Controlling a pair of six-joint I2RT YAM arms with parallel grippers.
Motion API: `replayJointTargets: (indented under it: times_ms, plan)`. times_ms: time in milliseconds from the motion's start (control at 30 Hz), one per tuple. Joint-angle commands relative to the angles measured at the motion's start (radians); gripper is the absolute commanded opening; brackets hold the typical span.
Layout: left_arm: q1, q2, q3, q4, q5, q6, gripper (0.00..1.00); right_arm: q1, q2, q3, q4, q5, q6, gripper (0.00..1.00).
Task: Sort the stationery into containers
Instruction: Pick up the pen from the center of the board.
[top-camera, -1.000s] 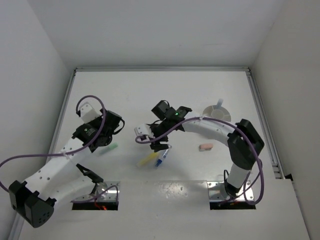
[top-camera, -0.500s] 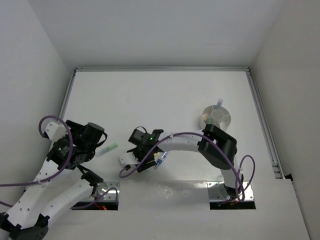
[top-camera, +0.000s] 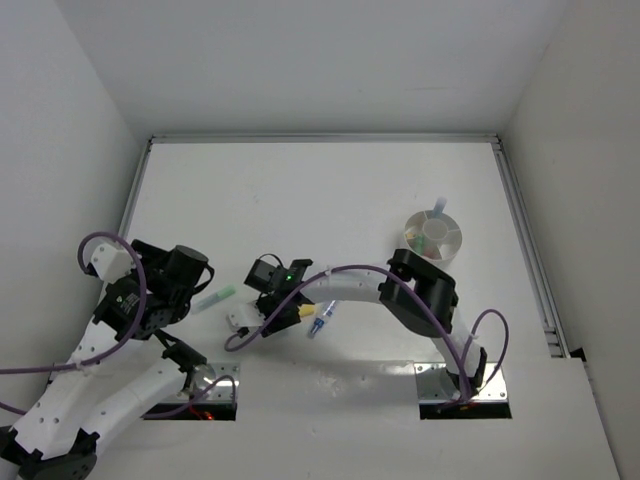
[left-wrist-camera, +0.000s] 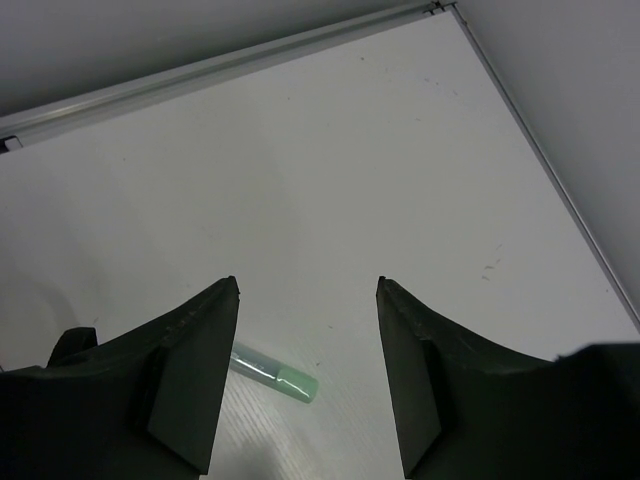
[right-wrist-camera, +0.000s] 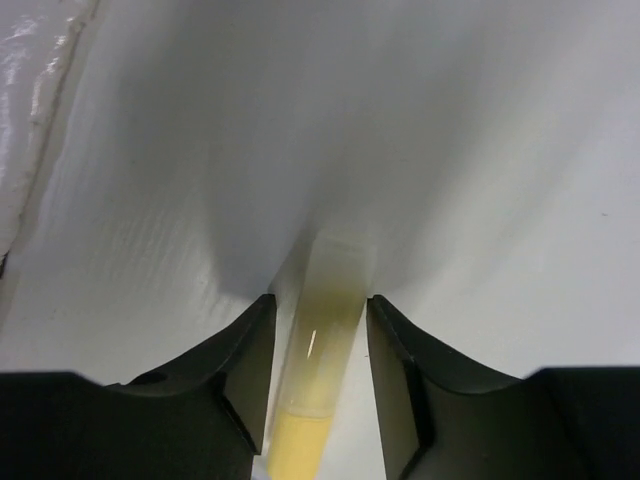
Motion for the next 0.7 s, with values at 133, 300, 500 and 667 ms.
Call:
replayJointTargets:
  times_ms: [133,300,500,667]
  plan:
    - [0.008,-0.008,-0.004,0.041,-0.015,0.039,0.63,0.013,0.084,0.084,-0.209,-0.044,-0.02,0.39]
    - [0.008,-0.017,-0.004,0.059,-0.015,0.05,0.63,0.013,0.113,0.104,-0.245,-0.053,-0.009,0.29]
    - [0.008,-0.028,-0.004,0.059,-0.015,0.051,0.63,-0.024,-0.029,0.025,-0.018,0.046,0.159,0.0]
    - [0.008,-0.057,-0.004,0.059,-0.015,0.051,0.61,-0.099,-0.302,-0.189,0.404,0.402,0.331,0.0]
